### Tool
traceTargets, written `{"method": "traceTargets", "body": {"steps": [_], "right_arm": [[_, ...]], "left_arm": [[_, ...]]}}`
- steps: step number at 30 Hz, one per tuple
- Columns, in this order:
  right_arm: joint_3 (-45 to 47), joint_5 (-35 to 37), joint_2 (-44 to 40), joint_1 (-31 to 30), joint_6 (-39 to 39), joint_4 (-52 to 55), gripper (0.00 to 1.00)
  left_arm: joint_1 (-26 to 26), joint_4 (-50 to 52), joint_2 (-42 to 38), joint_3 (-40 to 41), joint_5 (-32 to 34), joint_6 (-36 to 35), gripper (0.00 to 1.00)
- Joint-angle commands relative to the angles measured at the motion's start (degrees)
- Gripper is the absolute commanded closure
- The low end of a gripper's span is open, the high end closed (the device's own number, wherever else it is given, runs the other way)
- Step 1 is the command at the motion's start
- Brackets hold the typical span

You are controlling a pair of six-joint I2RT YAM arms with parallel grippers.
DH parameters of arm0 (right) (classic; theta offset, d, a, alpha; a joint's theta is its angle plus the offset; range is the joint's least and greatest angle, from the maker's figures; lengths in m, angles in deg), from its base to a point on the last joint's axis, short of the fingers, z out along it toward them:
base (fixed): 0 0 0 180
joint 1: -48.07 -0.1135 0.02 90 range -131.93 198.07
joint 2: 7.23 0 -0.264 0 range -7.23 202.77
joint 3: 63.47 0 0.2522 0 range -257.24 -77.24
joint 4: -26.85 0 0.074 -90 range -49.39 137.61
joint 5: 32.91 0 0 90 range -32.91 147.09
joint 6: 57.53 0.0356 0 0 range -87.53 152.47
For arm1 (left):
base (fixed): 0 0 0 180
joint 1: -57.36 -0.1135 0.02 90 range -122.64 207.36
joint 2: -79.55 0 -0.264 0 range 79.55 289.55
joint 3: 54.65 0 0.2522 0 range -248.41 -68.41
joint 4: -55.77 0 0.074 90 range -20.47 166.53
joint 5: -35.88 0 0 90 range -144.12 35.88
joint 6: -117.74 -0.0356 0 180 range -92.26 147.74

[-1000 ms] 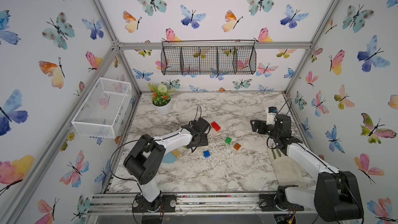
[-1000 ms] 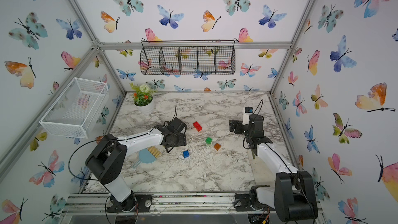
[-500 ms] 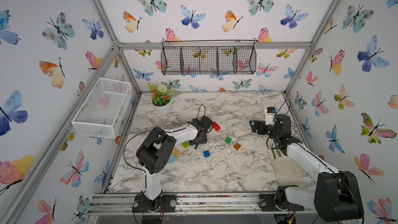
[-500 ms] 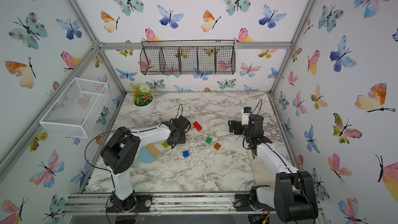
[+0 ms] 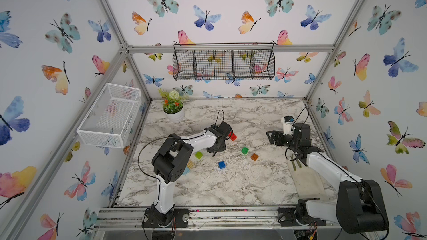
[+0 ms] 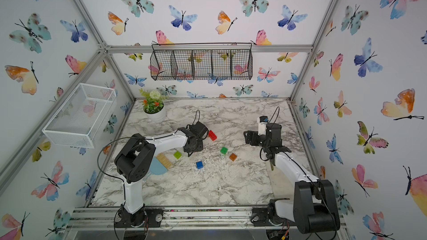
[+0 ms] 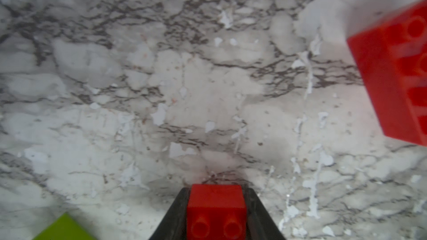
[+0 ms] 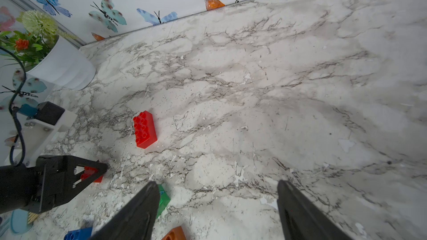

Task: Assemble the letter v with lego
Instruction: Adjust the lego brick at the center of the board.

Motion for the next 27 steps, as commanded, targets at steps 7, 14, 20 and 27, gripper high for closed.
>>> {"method": "traceTargets", "body": {"steps": [7,14,20,27], "right_arm": [[-1.79,-2.94,0.96,-2.78,1.84,5.4,0.18],[-1.68,-1.93,0.77,-6.4,3.32,6.05,0.2],[-6.89,1.12,6.64,-15.86,1.69,6.26,0.2],[-23.58,3.16,22.88,-24.29,-10.27,15.13,0.19]], "left_arm": [[2.78,3.66,4.8,-5.79,-2.06,1.41,0.48],[1.73,4.47,-3.94,-4.44,-1.89,0.82,0.22],[-5.47,-4.4,-22.75,9.85,-9.48,0.07,0.1],[-15.43,-7.06,-42.93,23.54,-18.72,-5.02,0.02]]}}
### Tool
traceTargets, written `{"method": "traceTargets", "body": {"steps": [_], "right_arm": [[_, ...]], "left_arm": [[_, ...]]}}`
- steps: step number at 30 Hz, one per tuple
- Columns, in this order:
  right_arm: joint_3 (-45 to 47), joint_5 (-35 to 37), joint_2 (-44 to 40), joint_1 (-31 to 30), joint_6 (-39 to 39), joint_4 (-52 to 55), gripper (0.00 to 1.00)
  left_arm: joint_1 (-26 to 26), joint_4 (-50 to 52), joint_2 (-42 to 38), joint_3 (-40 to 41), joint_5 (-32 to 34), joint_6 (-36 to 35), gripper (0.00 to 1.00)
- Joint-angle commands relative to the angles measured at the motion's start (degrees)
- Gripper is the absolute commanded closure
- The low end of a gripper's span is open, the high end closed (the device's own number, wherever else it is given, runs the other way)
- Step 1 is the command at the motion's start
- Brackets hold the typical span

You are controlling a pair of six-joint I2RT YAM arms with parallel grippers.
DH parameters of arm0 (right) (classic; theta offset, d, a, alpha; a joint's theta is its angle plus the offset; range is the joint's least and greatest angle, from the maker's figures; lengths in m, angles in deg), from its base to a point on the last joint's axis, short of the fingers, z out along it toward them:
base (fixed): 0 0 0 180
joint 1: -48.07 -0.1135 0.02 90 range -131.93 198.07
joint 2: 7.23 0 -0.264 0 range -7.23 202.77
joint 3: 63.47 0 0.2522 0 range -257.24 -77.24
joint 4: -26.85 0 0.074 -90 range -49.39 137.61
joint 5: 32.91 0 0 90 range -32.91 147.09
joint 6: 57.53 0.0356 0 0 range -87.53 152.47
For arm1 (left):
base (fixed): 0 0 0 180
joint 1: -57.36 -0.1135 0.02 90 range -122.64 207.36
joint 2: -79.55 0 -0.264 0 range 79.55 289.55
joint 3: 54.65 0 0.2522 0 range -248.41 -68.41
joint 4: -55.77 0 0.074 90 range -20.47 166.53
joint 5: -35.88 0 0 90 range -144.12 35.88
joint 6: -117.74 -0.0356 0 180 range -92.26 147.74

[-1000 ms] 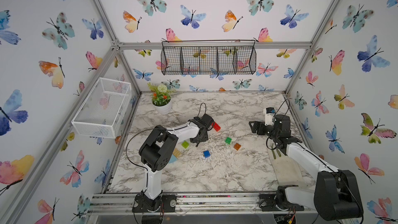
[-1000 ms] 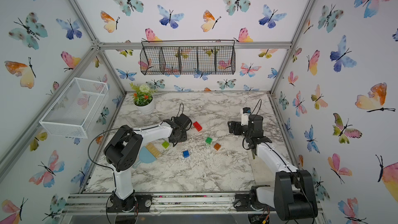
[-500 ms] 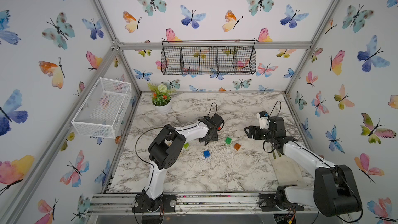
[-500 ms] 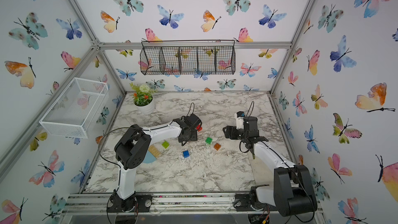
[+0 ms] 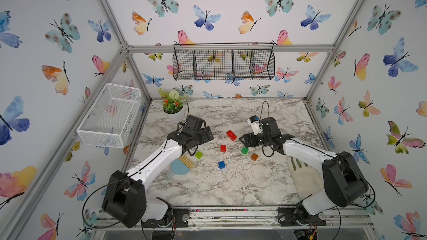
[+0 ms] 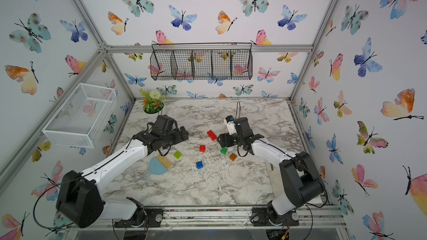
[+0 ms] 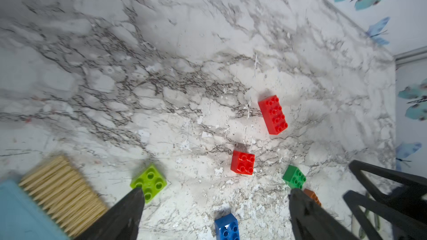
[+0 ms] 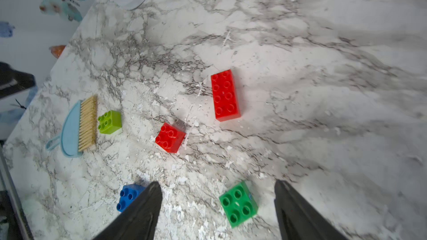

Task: Assemble the letter v with lego
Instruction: Adjust the lego brick at the center of the board, then pick up the lego brick from the center of the board.

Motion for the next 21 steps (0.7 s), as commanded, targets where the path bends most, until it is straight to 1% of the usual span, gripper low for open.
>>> {"method": "traceTargets", "body": {"steps": [1,2,4,7,9,11,15,17,21], "right_arm": [[-7.17,1.49,6.64,-1.83,-8.71,7.53,0.19],[-9.24,1.43,8.74,-2.17,-10.35,8.99,0.19],[-13.08,1.86,12.78,-2.54,-13.12,11.05,0.19],[-16.56,4.22,17.02,-2.66,-13.86,11.36,0.19],[-19.18,4.35,19.65,-2.64,-14.58,11.94,0.19],[-21.46,4.92,21.87,-2.63,-14.78,12.26,0.21],[-25.63,4.42,25.97,-2.66,-15.81,13.13,0.25],[-27.25,4.6,27.61,-2.8,-16.42,13.44,0.28],[-30.04,4.97,30.63,-3.16,-17.73,13.85,0.32]], "left_arm": [[-1.51,-1.36,-5.97,5.67,-9.18,-4.47,0.02],[-1.0,-1.41,-7.17,6.81,-10.38,-4.54,0.02],[1.68,-1.35,-8.63,9.14,-12.13,-4.06,0.02],[7.51,-0.08,-8.42,11.46,-10.35,-1.44,0.02],[10.66,-0.27,-8.36,13.36,-9.33,0.71,0.02],[11.73,-1.43,-8.98,15.36,-9.09,2.3,0.02],[11.78,-2.43,-10.16,17.85,-9.0,3.19,0.02],[12.21,-1.88,-9.59,17.71,-8.78,3.33,0.02],[15.59,2.09,-5.74,14.99,-6.27,5.39,0.02]]}}
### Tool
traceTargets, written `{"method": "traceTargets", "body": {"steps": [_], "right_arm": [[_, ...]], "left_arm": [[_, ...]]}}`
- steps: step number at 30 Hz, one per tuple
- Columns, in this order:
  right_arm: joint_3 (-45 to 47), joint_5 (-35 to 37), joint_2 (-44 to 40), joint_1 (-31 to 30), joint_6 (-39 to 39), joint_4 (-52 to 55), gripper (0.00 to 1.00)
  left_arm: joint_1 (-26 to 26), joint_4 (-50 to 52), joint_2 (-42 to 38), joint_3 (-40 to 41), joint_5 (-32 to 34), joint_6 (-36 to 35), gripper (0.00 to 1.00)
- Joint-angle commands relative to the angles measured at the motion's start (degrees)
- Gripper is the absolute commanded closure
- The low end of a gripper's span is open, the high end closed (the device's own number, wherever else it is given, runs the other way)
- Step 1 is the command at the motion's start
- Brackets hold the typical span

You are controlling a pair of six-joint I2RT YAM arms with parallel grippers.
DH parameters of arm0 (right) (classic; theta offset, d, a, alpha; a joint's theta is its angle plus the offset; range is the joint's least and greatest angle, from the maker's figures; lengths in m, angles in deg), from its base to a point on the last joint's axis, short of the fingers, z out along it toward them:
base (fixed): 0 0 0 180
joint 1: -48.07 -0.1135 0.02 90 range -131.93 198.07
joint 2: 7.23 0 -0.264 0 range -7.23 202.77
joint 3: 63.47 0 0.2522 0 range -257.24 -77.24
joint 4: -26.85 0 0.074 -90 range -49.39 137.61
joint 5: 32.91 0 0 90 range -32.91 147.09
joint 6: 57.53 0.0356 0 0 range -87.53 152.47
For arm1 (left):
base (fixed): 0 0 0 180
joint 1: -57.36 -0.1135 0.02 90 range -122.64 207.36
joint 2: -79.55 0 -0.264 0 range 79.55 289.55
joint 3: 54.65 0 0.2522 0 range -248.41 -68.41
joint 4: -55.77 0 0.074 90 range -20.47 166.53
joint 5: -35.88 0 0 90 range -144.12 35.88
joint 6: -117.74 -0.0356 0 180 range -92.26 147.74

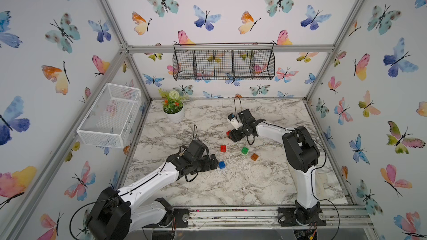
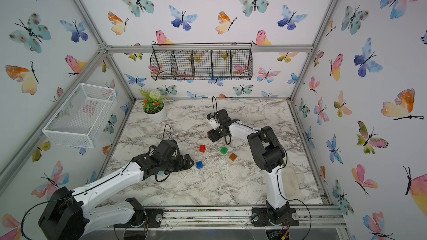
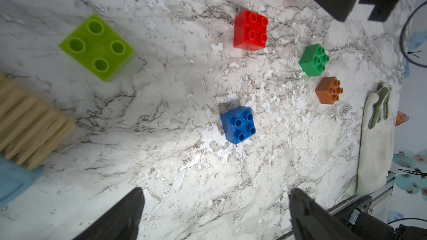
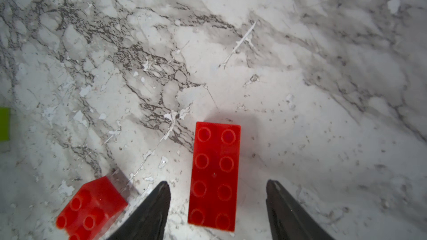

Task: Assemble the letter v with lego
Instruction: Pick up the lego brick from the center of the board, then adjust the lego brick at the center of the board.

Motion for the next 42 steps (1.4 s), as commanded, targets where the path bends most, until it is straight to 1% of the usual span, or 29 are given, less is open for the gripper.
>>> {"method": "traceTargets", "body": {"steps": [1,3,7,12,14,17,20,22,24,26,29,33,37,42], "right_arm": [[-2.6,0.89,2.56,-0.63,-1.9,2.16,0.33],[-3.86,1.38,3.77,-0.93,-2.3,2.29,0.38],[-6.01,3.7,5.77,-1.42,-2.96,4.4,0.54],[-3.48,6.59,3.0,-1.42,-1.59,3.9,0.7],[-1.62,8.74,0.46,-1.38,-0.18,3.47,0.74],[2.72,11.29,-4.65,-0.66,2.18,2.04,0.78],[7.74,10.69,-10.14,1.43,5.04,-0.16,0.8],[10.7,9.96,-13.25,2.73,6.12,-1.47,0.8],[12.97,10.07,-15.81,3.32,6.25,-2.21,0.8],[14.4,10.58,-17.98,3.85,6.34,-2.02,0.8],[16.24,10.9,-19.77,4.32,6.14,-1.92,0.8],[18.13,12.39,-21.56,4.69,6.27,-0.85,0.8],[21.19,11.26,-23.85,5.43,6.86,-2.49,0.8],[21.8,10.71,-25.01,5.87,7.3,-2.19,0.8]], "left_arm": [[2.64,2.85,2.89,-2.48,2.17,2.74,0.02],[3.41,2.57,3.67,-2.53,2.46,4.37,0.02],[4.13,2.6,4.42,-2.63,3.24,6.41,0.02],[5.37,3.45,7.02,-4.62,5.04,9.06,0.01],[6.65,4.19,10.0,-7.02,5.55,9.68,0.06],[9.21,5.18,15.73,-11.45,6.87,10.83,0.06],[10.97,7.08,21.65,-15.75,8.73,12.21,0.05],[11.18,8.04,25.04,-17.43,8.96,13.21,0.06],[11.17,9.92,28.03,-19.17,10.62,14.39,0.07],[11.47,11.16,30.95,-20.74,13.66,15.85,0.11],[11.89,11.35,34.78,-23.26,15.62,16.58,0.19],[12.01,12.28,37.96,-25.08,18.28,17.76,0.34],[12.05,12.16,40.12,-26.38,18.44,17.14,0.47],[12.5,12.03,41.05,-27.0,18.79,15.4,0.6]]}}
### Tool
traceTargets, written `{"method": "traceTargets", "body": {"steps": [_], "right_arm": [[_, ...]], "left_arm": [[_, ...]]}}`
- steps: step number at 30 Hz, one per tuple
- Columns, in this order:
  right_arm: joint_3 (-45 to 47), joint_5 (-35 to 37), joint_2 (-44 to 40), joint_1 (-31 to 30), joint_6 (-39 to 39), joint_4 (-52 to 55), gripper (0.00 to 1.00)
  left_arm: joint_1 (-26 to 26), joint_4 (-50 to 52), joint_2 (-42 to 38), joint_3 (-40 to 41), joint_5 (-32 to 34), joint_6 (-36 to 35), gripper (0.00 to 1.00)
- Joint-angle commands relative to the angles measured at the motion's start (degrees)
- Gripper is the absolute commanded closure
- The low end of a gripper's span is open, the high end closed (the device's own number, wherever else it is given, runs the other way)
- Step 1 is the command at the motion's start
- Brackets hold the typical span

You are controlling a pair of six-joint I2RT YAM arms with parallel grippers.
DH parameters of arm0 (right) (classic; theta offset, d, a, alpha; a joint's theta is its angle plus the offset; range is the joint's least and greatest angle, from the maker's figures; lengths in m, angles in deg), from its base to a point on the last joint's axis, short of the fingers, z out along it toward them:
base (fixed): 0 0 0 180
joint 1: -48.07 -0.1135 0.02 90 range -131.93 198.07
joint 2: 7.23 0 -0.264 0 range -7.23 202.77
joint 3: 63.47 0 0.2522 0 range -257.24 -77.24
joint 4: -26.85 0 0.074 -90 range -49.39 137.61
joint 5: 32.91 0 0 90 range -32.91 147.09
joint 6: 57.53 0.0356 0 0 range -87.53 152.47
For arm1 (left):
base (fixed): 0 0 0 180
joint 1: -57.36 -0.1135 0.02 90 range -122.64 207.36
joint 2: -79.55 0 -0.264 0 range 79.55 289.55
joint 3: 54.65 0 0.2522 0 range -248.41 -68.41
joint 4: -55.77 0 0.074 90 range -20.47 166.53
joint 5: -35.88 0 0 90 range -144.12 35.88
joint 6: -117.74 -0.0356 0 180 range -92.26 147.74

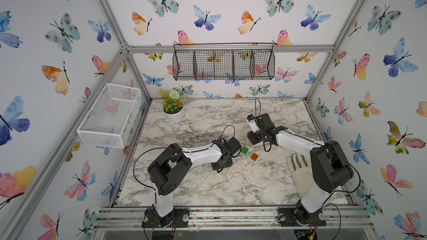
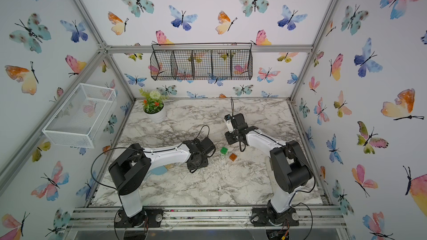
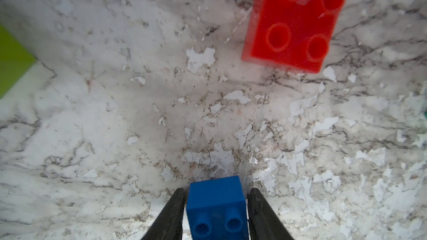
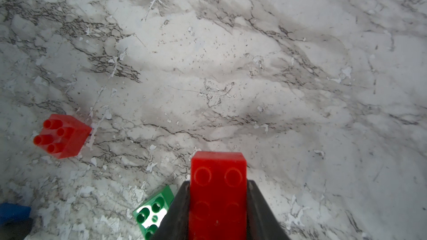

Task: Assemble the letter v with lego
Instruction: Adjust the lego brick at the center of the board, then assemble the lego brick with the lego brick.

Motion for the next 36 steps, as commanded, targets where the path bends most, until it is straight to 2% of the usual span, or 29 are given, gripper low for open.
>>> {"method": "traceTargets", "body": {"steps": [1,5,10,12,13,18,21,23,24,26,29,31,33,36], "right_arm": [[0.12,-0.41,-2.14,0.45,1.02,-0.62,0.8],[2.02,-1.33,-3.35,0.56,1.68,-2.85,0.8],[4.82,-0.85,-4.59,0.52,3.25,-4.74,0.82],[5.55,-0.94,-5.28,0.54,3.78,-5.02,0.83],[5.81,-0.94,-5.64,0.49,4.07,-4.94,0.83],[8.19,-3.04,-8.76,0.48,4.4,-5.46,0.86],[10.63,-5.36,-10.68,0.48,5.18,-7.41,0.91],[12.32,-7.1,-12.33,0.2,5.28,-8.82,0.98],[12.95,-7.87,-12.93,-0.09,5.1,-9.47,0.98],[13.1,-10.25,-13.27,-1.55,3.26,-9.86,0.98],[11.22,-14.52,-11.89,-7.23,-2.6,-9.42,0.98],[10.0,-18.42,-10.01,-12.4,-9.91,-9.3,0.98],[8.74,-18.26,-7.91,-16.36,-16.16,-8.74,0.98],[5.3,-22.75,-4.54,-17.69,-24.58,-4.85,0.98]], "left_arm": [[0.73,1.1,2.21,-0.37,1.78,-1.9,0.62],[1.59,1.88,3.88,-2.52,3.68,-5.74,0.69],[1.99,1.3,4.63,-2.78,3.6,-8.44,0.67],[1.98,1.08,4.46,-2.82,3.69,-9.09,0.58],[2.0,1.09,4.16,-2.95,3.78,-9.44,0.49],[1.75,1.47,-0.55,-2.96,5.21,-10.88,0.28],[0.78,2.24,-5.59,-0.93,5.45,-10.69,0.11],[0.26,1.86,-11.01,1.79,5.78,-10.39,0.04],[-0.09,1.43,-13.62,3.34,5.67,-10.15,0.02],[-1.97,-0.6,-20.59,7.77,3.99,-10.1,0.0],[-7.21,-3.9,-31.83,15.1,-0.02,-11.27,0.01],[-13.05,-4.69,-39.42,18.69,-2.57,-13.33,0.02],[-19.12,-4.61,-45.71,20.98,-3.98,-16.33,0.02],[-28.3,-2.1,-51.64,20.85,-6.07,-22.31,0.02]]}}
